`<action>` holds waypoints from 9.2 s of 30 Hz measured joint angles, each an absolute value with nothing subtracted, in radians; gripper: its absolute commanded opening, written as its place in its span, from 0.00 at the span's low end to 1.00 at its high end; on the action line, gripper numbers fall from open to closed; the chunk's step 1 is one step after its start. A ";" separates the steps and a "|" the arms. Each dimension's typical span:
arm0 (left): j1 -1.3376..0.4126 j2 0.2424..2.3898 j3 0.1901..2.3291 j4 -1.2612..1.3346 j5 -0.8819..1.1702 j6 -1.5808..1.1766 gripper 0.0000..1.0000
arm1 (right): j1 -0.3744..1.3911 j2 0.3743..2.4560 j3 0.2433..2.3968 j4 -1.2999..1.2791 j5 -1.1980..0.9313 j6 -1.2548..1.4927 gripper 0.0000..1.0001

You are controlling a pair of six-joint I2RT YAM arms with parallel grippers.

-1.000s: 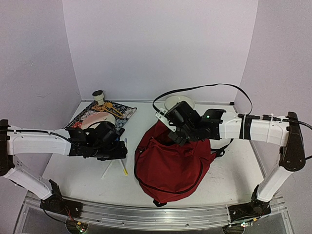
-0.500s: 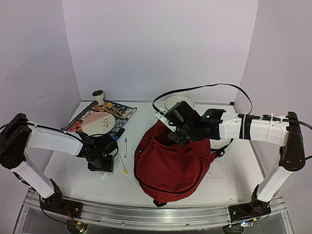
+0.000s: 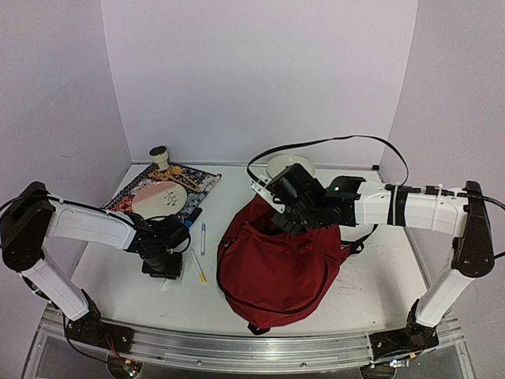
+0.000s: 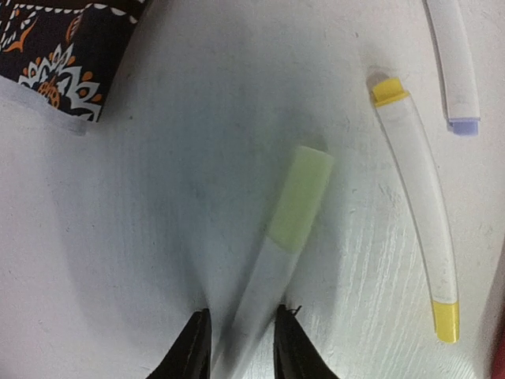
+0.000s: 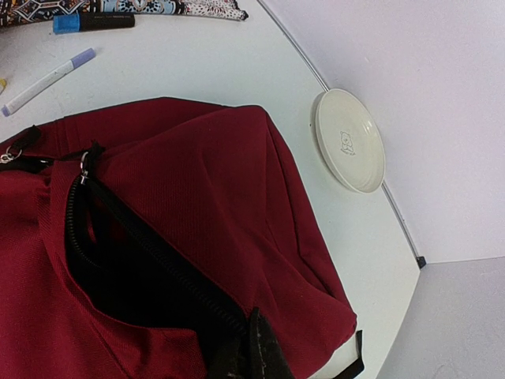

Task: Pack the student bag
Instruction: Pick up the pen at the center of the board, then place the pen in the lower front pocket of the bag, then pick up the pen at the center of the board, then place the pen in the lower front pocket of the bag.

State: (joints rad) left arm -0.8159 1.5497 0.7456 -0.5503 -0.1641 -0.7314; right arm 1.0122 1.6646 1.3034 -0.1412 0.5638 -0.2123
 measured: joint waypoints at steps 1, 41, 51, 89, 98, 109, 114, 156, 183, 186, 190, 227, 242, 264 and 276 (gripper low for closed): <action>-0.815 1.550 0.746 -0.551 -0.163 -0.732 0.13 | 1.012 1.665 1.304 -0.142 0.564 -0.212 0.00; -0.994 1.531 0.878 0.047 0.360 -1.023 0.00 | 1.010 1.681 1.404 -0.171 0.474 -0.160 0.00; -1.017 1.701 1.078 0.125 0.343 -1.037 0.00 | 1.010 1.681 1.404 -0.171 0.457 -0.139 0.00; -0.995 1.991 1.229 0.518 -0.028 -1.330 0.54 | 0.995 1.668 1.405 -0.187 0.446 0.080 0.00; -1.001 1.863 1.072 0.552 -0.029 -1.301 0.65 | 0.990 1.678 1.457 -0.253 0.484 0.091 0.00; -1.000 1.521 0.788 0.449 -0.021 -1.201 0.73 | 0.966 1.679 1.498 -0.393 0.525 0.169 0.00; -0.985 1.364 0.709 0.252 -0.076 -1.146 0.74 | 0.965 1.679 1.526 -0.464 0.526 0.221 0.00; -0.898 1.716 0.871 -0.317 -0.233 -0.876 0.33 | 1.031 1.748 1.748 -0.768 0.607 0.430 0.00; -0.909 1.639 0.867 -0.533 -0.156 -0.805 0.00 | 1.031 1.749 1.741 -0.720 0.602 0.392 0.00; -0.903 1.585 0.866 -0.564 -0.131 -0.810 0.00 | 1.031 1.749 1.741 -0.713 0.595 0.387 0.00; -0.890 1.492 0.866 -0.570 -0.120 -0.821 0.00 | 1.031 1.749 1.741 -0.707 0.587 0.383 0.00; -0.987 1.665 1.100 0.125 0.259 -1.043 0.00 | 1.031 1.781 1.723 -0.571 0.448 0.319 0.00; -0.984 1.809 1.150 0.304 0.018 -1.201 0.00 | 1.030 1.772 1.677 -0.529 0.381 0.345 0.00; -0.994 1.979 1.239 0.491 -0.158 -1.333 0.32 | 1.010 1.766 1.655 -0.487 0.354 0.364 0.00; -0.996 1.946 1.175 0.499 -0.137 -1.280 0.50 | 1.009 1.766 1.652 -0.477 0.365 0.364 0.00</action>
